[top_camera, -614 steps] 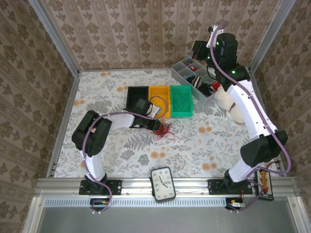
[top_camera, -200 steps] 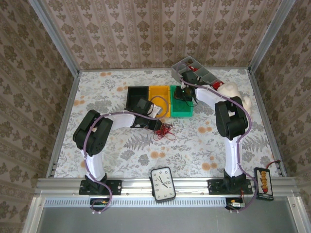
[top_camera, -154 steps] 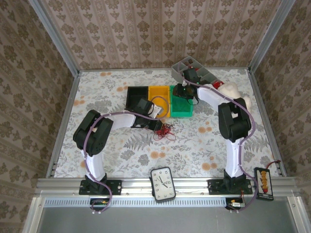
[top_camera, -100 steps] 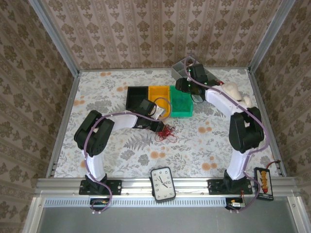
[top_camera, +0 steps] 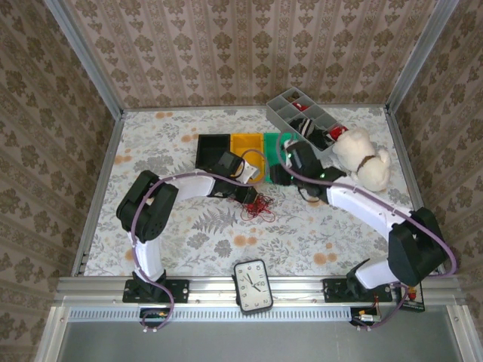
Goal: Untangle the cables
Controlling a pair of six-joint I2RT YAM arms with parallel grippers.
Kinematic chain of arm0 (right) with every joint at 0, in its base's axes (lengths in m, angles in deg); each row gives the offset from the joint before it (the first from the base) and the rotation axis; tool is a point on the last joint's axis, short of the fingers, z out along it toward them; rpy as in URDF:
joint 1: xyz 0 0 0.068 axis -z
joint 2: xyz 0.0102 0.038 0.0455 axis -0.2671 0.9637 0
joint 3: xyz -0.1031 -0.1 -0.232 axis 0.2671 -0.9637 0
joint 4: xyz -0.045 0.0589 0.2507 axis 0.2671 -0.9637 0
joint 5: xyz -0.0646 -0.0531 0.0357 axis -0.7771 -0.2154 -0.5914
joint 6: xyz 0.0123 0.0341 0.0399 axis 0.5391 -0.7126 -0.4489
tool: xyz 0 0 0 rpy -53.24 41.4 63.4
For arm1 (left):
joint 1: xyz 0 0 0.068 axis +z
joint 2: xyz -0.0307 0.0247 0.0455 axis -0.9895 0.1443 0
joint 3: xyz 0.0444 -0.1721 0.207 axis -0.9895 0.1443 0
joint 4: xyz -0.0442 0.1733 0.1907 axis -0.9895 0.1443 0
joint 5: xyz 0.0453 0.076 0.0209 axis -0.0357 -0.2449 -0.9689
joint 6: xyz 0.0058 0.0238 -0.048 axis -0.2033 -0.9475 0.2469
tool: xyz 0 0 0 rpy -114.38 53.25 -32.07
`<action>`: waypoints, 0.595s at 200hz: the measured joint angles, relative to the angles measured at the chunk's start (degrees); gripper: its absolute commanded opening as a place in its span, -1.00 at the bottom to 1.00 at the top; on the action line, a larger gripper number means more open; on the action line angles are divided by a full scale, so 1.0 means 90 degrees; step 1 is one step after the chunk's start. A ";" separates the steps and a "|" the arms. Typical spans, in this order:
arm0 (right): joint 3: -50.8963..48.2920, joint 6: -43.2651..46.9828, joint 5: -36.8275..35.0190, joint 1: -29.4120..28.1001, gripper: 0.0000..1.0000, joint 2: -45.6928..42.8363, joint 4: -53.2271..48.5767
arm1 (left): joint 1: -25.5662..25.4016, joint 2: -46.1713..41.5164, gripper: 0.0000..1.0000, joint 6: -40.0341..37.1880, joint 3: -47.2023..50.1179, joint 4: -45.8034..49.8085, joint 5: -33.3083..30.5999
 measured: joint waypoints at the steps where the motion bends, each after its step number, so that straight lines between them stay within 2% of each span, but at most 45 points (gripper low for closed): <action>1: -0.0036 0.0012 -0.0007 -0.0039 -0.05 -0.0010 0.0000 | 0.0000 0.0000 -0.59 0.0000 -0.0005 0.0002 0.0002; 23: -0.0590 0.0175 -0.0083 -0.0646 -0.04 -0.0049 0.0053 | 0.0002 -0.0002 -0.55 0.0005 -0.0032 0.0027 0.0019; 42: -0.0945 0.0333 -0.0192 -0.1056 -0.04 -0.0044 0.0032 | 0.0005 0.0000 -0.41 0.0012 -0.0036 0.0053 0.0039; 56: -0.1078 0.0435 -0.0277 -0.1260 -0.03 -0.0027 0.0036 | 0.0005 0.0000 -0.23 0.0041 -0.0041 0.0066 0.0056; 82: -0.1265 0.0559 -0.0393 -0.1389 -0.03 -0.0024 0.0044 | 0.0005 -0.0002 0.05 0.0095 -0.0041 0.0092 0.0058; 119: -0.1452 0.0566 -0.0481 -0.1406 -0.02 -0.0012 0.0053 | 0.0005 -0.0381 0.19 0.0155 0.0265 -0.0119 -0.0172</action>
